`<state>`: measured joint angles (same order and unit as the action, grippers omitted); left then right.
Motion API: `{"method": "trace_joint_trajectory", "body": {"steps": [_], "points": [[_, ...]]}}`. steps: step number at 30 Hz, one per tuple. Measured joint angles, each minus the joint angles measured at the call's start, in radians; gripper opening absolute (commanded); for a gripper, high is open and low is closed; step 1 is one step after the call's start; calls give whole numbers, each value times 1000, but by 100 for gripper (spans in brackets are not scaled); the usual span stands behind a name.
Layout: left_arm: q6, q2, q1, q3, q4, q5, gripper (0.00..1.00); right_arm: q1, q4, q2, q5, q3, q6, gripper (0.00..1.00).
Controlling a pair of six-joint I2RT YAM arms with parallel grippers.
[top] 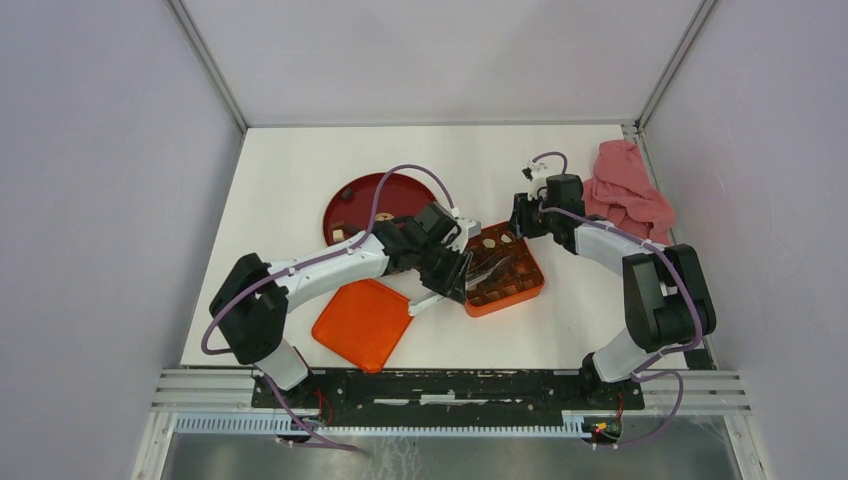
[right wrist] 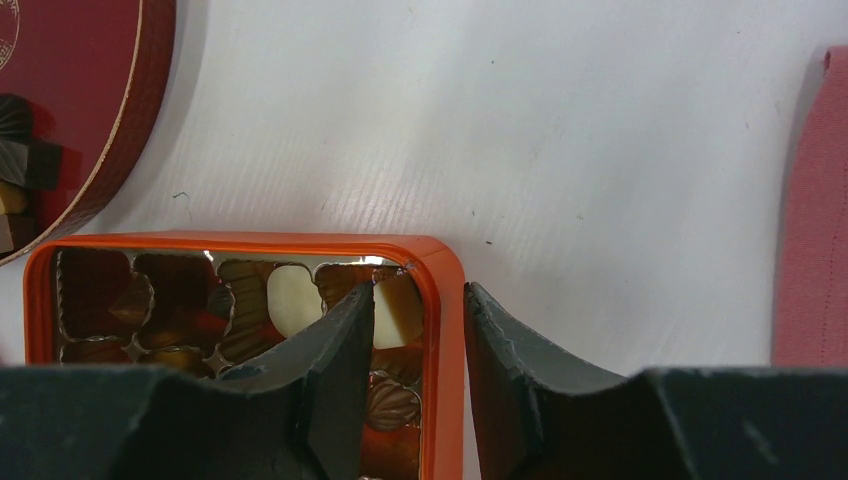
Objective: Pack the chocolate
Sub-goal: Place the fake chocolate in the packing box.
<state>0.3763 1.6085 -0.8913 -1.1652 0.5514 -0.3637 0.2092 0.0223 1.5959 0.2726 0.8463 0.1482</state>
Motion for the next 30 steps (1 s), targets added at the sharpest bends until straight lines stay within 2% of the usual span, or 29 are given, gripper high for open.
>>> {"method": "trace_joint_trajectory", "body": {"steps": [3, 11, 22, 28, 30], "points": [[0, 5, -4, -14, 10, 10, 32, 0, 0, 0, 0, 0, 0, 44], [-2, 18, -18, -36, 28, 23, 40, 0, 1, -10, 5, -5, -5, 44], [-3, 18, -19, -51, 45, 24, 46, 0, 7, -11, 14, -5, -8, 45], [-3, 18, -19, -54, 43, 35, 41, -1, 7, -13, 16, -6, -11, 46], [-2, 13, -19, -54, 44, 52, 40, -1, 7, -21, 16, -8, -14, 49]]}}
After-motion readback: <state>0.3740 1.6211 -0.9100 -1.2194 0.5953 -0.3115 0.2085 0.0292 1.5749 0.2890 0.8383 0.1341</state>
